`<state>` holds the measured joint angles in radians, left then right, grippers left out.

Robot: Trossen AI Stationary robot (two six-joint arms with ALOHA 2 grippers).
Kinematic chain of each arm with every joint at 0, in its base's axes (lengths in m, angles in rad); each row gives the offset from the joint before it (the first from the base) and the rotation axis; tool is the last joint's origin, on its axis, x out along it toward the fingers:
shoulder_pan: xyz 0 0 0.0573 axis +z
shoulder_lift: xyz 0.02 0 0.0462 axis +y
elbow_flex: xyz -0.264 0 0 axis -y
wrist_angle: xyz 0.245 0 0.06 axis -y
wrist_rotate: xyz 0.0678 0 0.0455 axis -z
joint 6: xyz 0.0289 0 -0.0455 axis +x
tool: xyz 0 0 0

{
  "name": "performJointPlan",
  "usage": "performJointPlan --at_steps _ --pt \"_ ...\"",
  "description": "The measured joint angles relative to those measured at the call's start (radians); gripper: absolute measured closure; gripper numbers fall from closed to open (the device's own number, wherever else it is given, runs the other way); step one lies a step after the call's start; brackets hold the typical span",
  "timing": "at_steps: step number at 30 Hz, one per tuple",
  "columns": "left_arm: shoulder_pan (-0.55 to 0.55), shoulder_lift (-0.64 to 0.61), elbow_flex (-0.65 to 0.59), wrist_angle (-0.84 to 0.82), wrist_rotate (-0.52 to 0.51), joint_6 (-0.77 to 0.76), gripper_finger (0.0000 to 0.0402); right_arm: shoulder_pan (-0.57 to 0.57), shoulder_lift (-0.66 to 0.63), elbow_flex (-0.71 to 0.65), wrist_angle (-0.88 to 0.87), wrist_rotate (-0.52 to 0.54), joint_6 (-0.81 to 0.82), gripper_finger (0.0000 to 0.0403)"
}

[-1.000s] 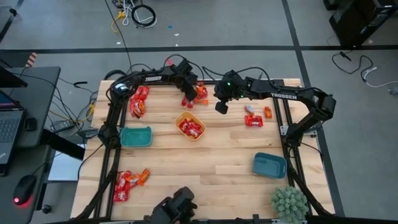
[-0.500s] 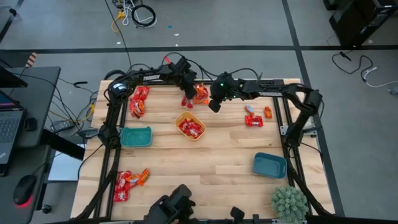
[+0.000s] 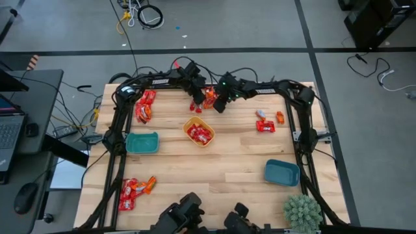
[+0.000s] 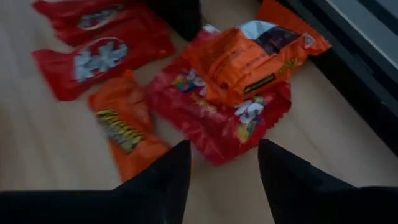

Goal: Sort candy
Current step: Put the red candy into the yellow bin

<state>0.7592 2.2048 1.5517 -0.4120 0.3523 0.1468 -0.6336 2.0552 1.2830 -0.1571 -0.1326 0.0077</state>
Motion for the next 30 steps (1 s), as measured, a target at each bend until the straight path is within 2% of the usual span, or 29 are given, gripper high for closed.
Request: performJointPlan --at_steps 8,17,24,27,30 --pt "-0.004 0.001 0.0 0.012 0.01 -0.002 0.0401 -0.016 0.039 0.061 -0.011 0.004 0.015 0.0218" --pt "-0.018 0.003 -0.001 0.034 0.012 0.004 0.0401 -0.017 0.051 0.06 0.001 -0.006 0.019 0.0262" --pt "-0.036 0.005 -0.002 0.066 0.054 0.006 0.0401 -0.017 0.051 0.061 0.002 0.001 -0.015 0.0273" --pt "-0.037 0.005 -0.002 0.069 0.055 0.006 0.0401 -0.017 0.051 0.061 -0.016 0.016 -0.048 0.0305" --pt "-0.027 0.001 -0.002 0.068 0.056 0.003 0.0401 -0.016 0.049 0.062 -0.03 0.033 -0.077 0.0371"
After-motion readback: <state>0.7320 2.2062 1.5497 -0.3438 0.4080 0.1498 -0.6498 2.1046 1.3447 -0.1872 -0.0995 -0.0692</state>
